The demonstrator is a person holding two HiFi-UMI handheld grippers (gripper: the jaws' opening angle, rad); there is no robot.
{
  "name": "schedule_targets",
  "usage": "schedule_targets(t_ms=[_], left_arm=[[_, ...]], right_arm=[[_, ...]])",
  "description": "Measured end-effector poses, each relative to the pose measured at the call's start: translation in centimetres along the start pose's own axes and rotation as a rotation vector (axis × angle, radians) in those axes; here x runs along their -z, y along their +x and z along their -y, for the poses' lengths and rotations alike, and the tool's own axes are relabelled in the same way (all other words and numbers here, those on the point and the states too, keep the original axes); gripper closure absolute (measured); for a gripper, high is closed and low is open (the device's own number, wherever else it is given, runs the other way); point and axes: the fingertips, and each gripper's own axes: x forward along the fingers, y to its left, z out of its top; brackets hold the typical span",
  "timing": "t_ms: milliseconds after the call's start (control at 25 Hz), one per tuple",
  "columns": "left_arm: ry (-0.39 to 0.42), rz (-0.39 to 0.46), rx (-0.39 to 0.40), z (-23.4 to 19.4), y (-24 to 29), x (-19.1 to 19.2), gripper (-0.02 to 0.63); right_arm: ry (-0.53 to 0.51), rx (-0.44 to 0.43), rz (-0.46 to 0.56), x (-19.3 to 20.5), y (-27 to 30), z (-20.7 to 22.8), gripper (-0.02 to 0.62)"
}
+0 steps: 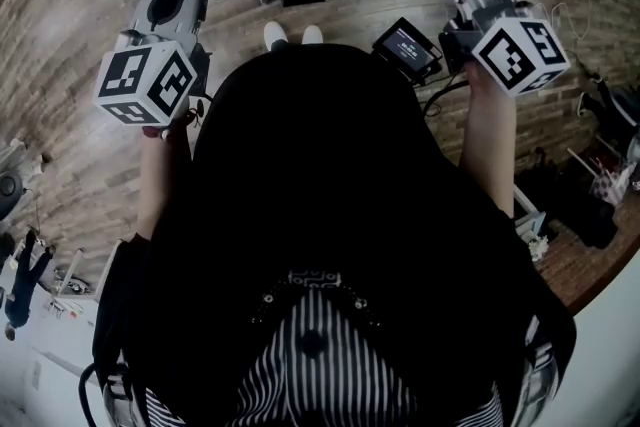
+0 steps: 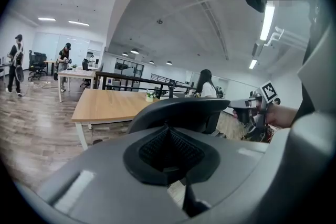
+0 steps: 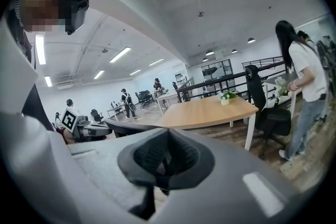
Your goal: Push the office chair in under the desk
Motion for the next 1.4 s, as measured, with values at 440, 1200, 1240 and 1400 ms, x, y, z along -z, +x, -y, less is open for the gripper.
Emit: schedule_targets(t_ms=[440,1200,1240,1400], left_arm=[[0.026,-0.031,-0.022,-0.1,-0.4,1.1,0.398],[0.084,-0.093,-0.047,-2.0,2.0,2.2,0.196],[0.089,-0.097,-0.046,-2.1,2.1,2.1,0.196],[0.093,-0.093,-0.036,-2.0,2.8,1.7,0.195]], right_arm=[[-0.02,-0.001,-0.034,0.9,0.2,-1.3,0.495],[-0.224,-0.01,-0.23,5.1,5.0,-1.2,0.259],[-0.227,-0.011,-0.232,5.0,5.3,-1.4,0.259],[-0.23,-0.01,-0.224,4.4,6.1,-2.0,0.259]])
